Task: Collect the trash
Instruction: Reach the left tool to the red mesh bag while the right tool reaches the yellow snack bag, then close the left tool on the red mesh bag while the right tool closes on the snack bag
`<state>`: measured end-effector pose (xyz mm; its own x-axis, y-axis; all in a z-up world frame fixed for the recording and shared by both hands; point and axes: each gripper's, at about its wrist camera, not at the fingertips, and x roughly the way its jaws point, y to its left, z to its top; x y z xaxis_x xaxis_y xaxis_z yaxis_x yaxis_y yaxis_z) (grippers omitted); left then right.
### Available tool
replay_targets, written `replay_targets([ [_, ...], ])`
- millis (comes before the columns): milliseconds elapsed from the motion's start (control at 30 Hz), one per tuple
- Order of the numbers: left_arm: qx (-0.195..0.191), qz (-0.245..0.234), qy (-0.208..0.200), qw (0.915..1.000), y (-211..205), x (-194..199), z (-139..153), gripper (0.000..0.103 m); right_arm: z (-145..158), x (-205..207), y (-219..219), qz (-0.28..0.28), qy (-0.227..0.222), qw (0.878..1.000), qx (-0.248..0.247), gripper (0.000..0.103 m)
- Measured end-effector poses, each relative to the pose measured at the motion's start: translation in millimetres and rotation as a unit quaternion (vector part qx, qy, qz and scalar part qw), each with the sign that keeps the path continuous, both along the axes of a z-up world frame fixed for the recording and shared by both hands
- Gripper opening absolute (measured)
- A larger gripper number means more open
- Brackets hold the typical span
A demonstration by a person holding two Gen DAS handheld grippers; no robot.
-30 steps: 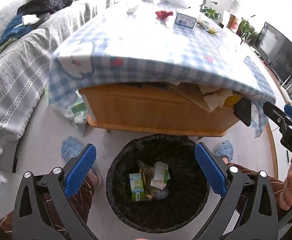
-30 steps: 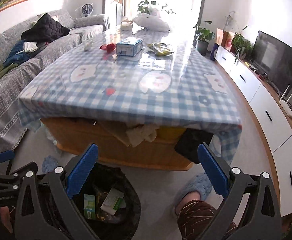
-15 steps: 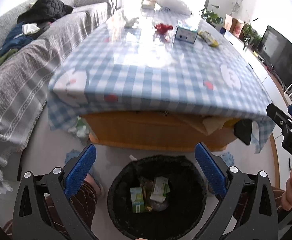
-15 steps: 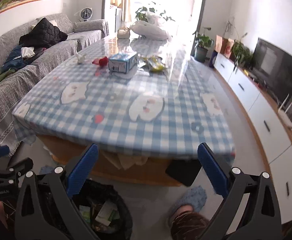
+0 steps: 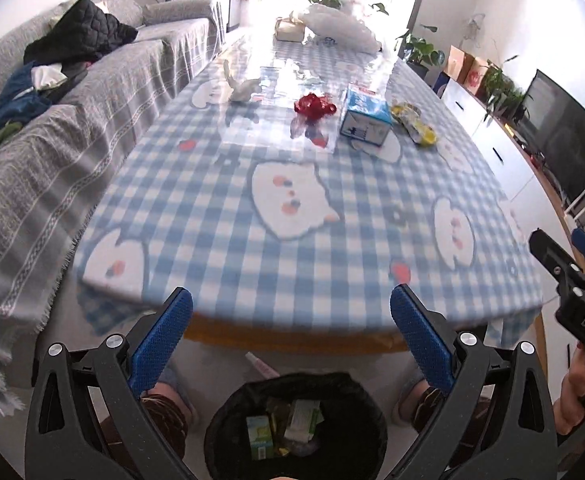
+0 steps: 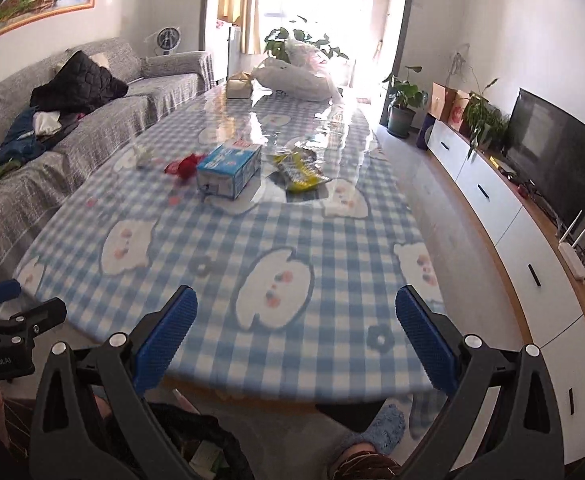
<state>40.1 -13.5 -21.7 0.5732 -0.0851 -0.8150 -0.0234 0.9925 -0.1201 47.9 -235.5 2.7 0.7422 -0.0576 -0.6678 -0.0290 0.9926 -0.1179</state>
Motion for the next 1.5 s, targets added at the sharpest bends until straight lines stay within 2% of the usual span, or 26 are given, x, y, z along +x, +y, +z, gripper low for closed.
replay_targets([
  [133,0.014,0.006,-0.001,0.9999,0.0,37.9,5.3,0.097,6.0,36.0,-6.6,-0.001,0.005,1.0,0.004,0.095],
  [267,0.024,0.009,-0.003,0.9997,0.1,84.8,9.6,0.097,8.7,77.3,-6.1,0.0,0.011,1.0,-0.017,0.095],
  [367,0.033,0.012,0.003,0.9994,1.4,125.9,9.6,0.097,5.2,118.8,-5.6,0.002,0.016,0.999,-0.031,0.095],
  [533,0.064,0.012,0.007,0.9979,1.7,195.0,7.8,0.097,-7.4,181.2,-16.1,0.002,0.038,0.999,-0.017,0.095],
  [667,0.065,0.0,0.019,0.9977,-1.1,242.7,-0.9,0.097,-21.2,226.8,-23.4,0.0,0.059,0.998,-0.01,0.095],
  [867,0.053,-0.007,0.04,0.9978,-10.0,297.7,-28.1,0.096,-37.2,280.3,-24.9,0.015,0.058,0.998,-0.012,0.095],
  [1000,0.061,-0.006,0.045,0.9971,-14.9,316.4,-45.8,0.096,-56.3,306.0,-29.9,0.02,0.078,0.997,-0.006,0.095],
  [1100,0.045,0.0,0.065,0.9969,-10.8,328.7,-61.0,0.096,-71.2,317.1,-33.0,0.019,0.092,0.996,0.007,0.095],
  [1333,0.05,0.006,0.065,0.9966,-10.6,334.1,-65.5,0.095,-82.6,325.8,-29.0,0.024,0.103,0.994,0.025,0.095],
  [1500,0.057,-0.006,0.058,0.9967,-19.5,333.7,-62.1,0.095,-89.5,325.0,-22.2,0.028,0.107,0.994,0.02,0.095],
])
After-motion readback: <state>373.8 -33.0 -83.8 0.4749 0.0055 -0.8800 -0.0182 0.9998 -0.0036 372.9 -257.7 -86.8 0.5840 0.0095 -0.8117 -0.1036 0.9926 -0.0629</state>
